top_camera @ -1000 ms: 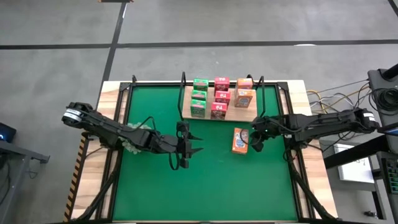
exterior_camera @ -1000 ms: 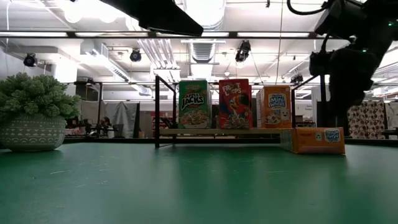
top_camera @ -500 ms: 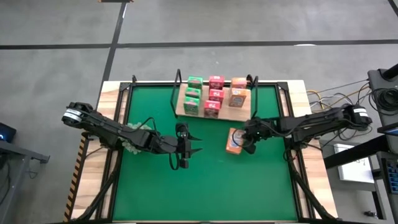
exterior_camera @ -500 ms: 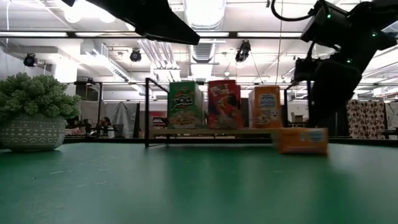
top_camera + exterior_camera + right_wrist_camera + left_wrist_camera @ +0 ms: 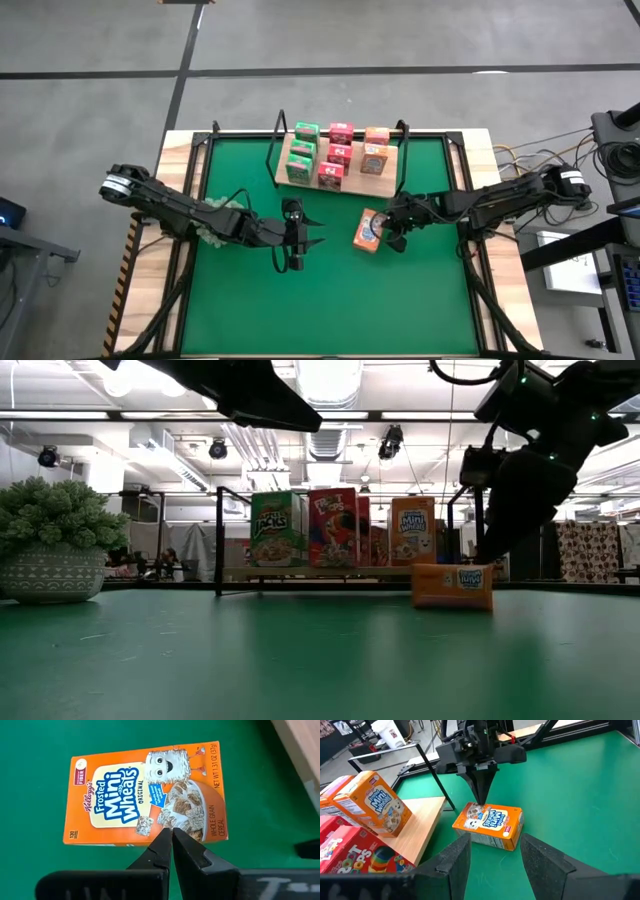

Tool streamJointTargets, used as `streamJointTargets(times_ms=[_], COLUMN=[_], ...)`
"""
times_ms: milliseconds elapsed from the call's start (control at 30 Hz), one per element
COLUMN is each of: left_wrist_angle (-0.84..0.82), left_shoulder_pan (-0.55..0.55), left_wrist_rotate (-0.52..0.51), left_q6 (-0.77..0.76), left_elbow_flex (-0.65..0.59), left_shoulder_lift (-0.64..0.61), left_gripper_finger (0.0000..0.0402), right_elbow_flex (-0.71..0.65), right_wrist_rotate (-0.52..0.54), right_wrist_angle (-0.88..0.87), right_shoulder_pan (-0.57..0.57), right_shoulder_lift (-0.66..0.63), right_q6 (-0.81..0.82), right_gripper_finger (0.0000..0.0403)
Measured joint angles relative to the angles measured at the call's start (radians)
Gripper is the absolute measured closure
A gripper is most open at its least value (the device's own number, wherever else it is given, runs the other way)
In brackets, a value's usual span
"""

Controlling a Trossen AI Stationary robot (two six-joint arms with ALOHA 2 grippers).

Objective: Stack cereal on shelf
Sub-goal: Put the orange cereal box on the shelf aligned with the other orange cereal boxes

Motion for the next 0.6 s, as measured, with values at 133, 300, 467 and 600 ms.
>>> streamJointTargets(times_ms=[133,300,467,600], left_wrist_angle=[-0.007,-0.008,0.003,0.009], left_shoulder_pan=[0.0,0.0,0.0,0.0], left_wrist_rotate=[0.0,0.0,0.0,0.0], left_q6=[-0.001,-0.002,-0.005,-0.01], left_elbow_flex=[-0.003,-0.026,-0.033,-0.033], left_shoulder_lift=[0.0,0.0,0.001,0.001], left_gripper_finger=[0.0247,0.0247,0.0247,0.0247], right_elbow_flex=[-0.002,-0.001,-0.001,0.0], right_wrist_rotate=[-0.012,0.032,0.157,0.26], right_wrist_angle=[-0.006,-0.002,-0.009,-0.046], right_shoulder_pan=[0.012,0.026,0.025,0.017], right_shoulder_lift=[-0.03,-0.092,-0.142,-0.156], right_q6=[0.0,-0.013,-0.082,-0.14], right_gripper_finger=[0.0394,0.0394,0.0394,0.0394])
